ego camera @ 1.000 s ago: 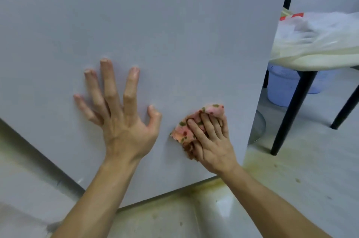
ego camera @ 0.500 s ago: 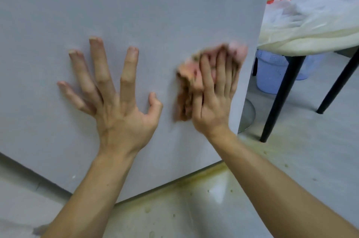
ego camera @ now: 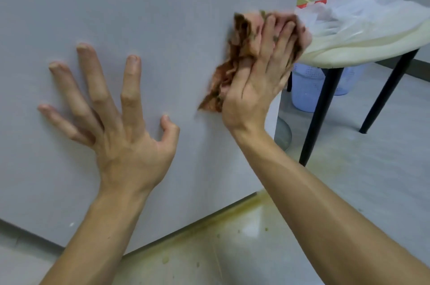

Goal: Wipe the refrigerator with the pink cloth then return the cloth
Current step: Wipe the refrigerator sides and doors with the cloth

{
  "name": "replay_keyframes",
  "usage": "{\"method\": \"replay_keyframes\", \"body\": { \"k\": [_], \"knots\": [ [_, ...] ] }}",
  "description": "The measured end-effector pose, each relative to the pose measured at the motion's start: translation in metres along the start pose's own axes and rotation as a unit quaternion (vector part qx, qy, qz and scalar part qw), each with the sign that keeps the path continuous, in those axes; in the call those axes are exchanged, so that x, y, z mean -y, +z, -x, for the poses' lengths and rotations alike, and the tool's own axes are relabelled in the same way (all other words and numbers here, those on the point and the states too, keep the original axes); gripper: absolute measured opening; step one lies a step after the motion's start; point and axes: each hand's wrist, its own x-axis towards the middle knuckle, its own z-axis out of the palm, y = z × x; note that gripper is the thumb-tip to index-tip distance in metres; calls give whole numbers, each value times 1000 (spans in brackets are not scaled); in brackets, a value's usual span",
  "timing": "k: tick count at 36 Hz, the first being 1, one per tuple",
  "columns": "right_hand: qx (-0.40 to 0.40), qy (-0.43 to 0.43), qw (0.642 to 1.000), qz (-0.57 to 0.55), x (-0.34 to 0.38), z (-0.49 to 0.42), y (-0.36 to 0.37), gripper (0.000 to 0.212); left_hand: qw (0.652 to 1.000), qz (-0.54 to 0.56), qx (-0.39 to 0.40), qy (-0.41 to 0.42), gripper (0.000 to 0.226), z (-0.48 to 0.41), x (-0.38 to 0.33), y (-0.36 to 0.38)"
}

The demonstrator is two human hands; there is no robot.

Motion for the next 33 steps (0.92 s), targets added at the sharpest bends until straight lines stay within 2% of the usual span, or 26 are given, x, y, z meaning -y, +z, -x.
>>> {"method": "replay_keyframes", "body": {
  "k": [4, 9, 12, 16, 19, 24, 27, 30, 33],
  "knots": [
    [-65, 29, 997, 14, 19, -32, 11, 60, 1000, 17, 2, 22, 87, -3, -9, -2],
    [-41, -12, 999, 9, -7, -7, 3, 56, 999, 7, 9, 30, 84, -6, -15, 1],
    [3, 62, 998, 20, -39, 59, -10, 57, 1000, -10, 3, 22, 84, -5, -17, 6],
    [84, 184, 979, 31, -74, 152, -34, 70, 1000, -14, 0, 26, 85, -6, -18, 9],
    [83, 243, 966, 18, -73, 161, -38, 74, 999, -16, -6, 32, 84, -4, -16, 10],
    [16, 233, 972, 36, -53, 118, -18, 64, 999, -18, -14, 37, 82, -3, -9, 10],
    [-28, 116, 992, 28, -32, 48, -8, 60, 999, -18, -8, 38, 83, -3, -9, 8],
    [-56, 4, 998, 41, -4, -32, 3, 58, 999, -17, -2, 35, 84, -3, -10, 7],
    [-81, 11, 996, 35, 18, -63, 14, 58, 999, -21, -1, 37, 85, -4, -10, 7]
  ]
}}
